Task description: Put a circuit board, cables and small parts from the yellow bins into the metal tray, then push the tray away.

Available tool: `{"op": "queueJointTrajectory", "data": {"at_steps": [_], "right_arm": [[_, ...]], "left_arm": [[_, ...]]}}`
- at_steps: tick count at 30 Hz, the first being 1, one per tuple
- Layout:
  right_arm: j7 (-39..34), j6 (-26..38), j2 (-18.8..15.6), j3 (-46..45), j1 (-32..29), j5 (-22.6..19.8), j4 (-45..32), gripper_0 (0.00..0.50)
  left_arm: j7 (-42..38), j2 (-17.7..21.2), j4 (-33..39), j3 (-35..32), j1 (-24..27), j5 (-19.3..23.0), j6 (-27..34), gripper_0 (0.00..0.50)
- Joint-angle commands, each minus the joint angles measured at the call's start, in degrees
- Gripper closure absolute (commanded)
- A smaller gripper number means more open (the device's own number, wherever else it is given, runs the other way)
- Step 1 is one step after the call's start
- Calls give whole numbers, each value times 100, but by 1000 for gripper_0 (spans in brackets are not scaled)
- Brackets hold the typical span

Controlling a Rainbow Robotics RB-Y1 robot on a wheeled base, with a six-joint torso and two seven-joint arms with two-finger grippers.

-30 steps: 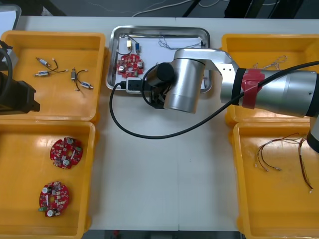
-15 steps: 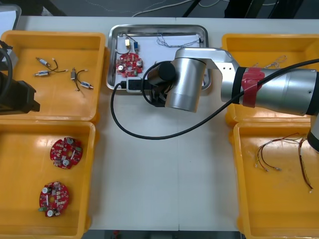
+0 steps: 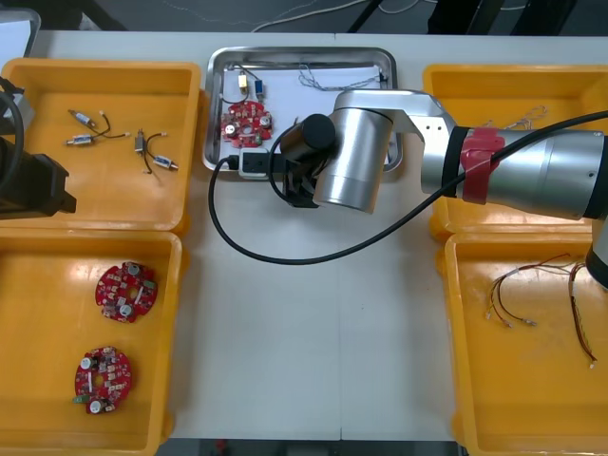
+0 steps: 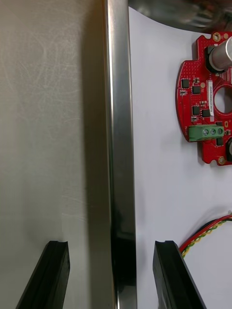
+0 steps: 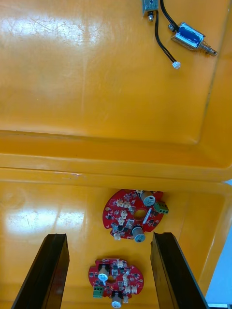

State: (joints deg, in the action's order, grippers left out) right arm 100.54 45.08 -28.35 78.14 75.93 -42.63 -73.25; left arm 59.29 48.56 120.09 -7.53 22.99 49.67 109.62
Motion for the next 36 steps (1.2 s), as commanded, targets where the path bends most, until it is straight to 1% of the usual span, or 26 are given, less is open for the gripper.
{"op": "queueJointTrajectory", "data": {"at_steps": [1, 4, 6, 10, 13, 18, 20, 25, 29, 31, 36], "right_arm": [[229, 194, -197, -220, 309, -79, -304, 0], [238, 581, -241, -396, 300, -79, -576, 0], [247, 994, -285, -607, 291, -79, -805, 0], [247, 1583, -329, -897, 256, -79, -1174, 0], [194, 2119, -443, -1354, 27, -79, -1640, 0], [97, 2814, -689, -1987, -403, -79, -2352, 0], [-34, 3077, -795, -2189, -553, -70, -2633, 0], [-711, 3754, -1102, -2664, -948, -79, -3371, 0], [-1080, 4035, -1287, -2945, -1256, -87, -3688, 0], [-1344, 4176, -1419, -3200, -1458, -263, -3820, 0], [-1722, 4466, -1647, -3648, -1695, -755, -3837, 0]], "left_arm": [[329, 250, 155, -169, -67, -37, 38, 0], [329, 250, 155, -169, -67, -37, 38, 0], [329, 250, 155, -169, -67, -37, 38, 0], [329, 250, 155, -169, -67, -37, 38, 0], [329, 250, 155, -169, -67, -37, 38, 0], [329, 250, 155, -169, -67, -37, 38, 0], [329, 250, 155, -169, -67, -37, 38, 0], [329, 250, 155, -169, -67, -37, 38, 0], [329, 250, 155, -169, -67, -37, 38, 0], [329, 250, 155, -169, -67, -37, 38, 0], [329, 250, 155, -169, -67, -37, 38, 0]]}}
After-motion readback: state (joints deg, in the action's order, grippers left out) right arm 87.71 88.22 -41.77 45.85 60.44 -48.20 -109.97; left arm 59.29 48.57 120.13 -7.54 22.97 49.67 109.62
